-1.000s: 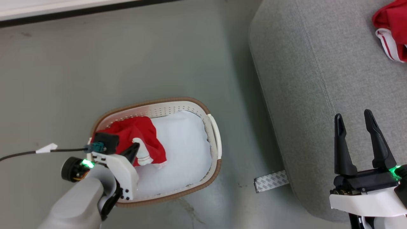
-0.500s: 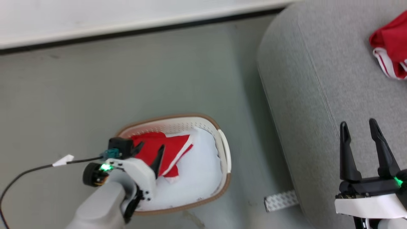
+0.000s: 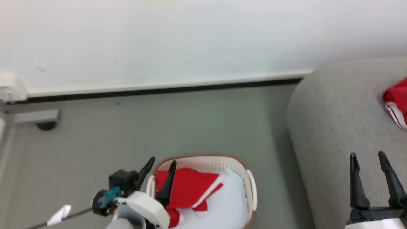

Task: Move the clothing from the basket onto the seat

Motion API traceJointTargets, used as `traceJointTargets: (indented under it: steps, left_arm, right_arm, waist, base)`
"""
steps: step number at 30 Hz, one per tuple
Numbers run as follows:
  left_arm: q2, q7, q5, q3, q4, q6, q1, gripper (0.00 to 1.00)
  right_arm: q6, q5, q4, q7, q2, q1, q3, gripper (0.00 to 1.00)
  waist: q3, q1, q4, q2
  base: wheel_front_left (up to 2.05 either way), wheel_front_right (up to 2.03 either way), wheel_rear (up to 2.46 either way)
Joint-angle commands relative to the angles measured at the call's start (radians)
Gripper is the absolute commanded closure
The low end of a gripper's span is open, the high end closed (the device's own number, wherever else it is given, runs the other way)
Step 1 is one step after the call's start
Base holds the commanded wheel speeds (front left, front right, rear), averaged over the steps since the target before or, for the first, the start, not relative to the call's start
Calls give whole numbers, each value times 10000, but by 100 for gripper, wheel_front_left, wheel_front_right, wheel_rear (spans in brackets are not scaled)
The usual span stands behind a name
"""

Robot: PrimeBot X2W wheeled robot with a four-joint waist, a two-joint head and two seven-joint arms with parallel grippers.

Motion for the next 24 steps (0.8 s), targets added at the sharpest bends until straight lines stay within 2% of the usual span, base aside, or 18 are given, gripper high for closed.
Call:
traceJointTargets:
  steps: [1, 9, 15, 24]
  left_arm:
    - [-74, -2, 219, 248, -288, 73, 359, 0]
    - [-372, -3, 1557, 1897, -2135, 98, 2205, 0]
    - [-682, -3, 2302, 3166, -3205, -205, 3233, 0]
    - [-1032, -4, 3025, 4461, -4074, -583, 4012, 0]
  right_arm:
    - [-22, -150, 42, 8, -21, 193, -79, 0]
    - [-22, -160, 147, 8, -20, 637, -92, 0]
    - [-22, -106, 325, 7, -20, 1026, 182, 0]
    - [-22, -10, 702, 8, -20, 1502, 497, 0]
  waist:
    - [-680, 1, 583, 0]
    - [-1374, 1, 995, 0]
    - [-1695, 1, 1102, 0]
    - [-2022, 1, 934, 0]
  base:
    - [0, 0, 0]
    - [0, 0, 0]
    - [0, 0, 0]
    - [0, 0, 0]
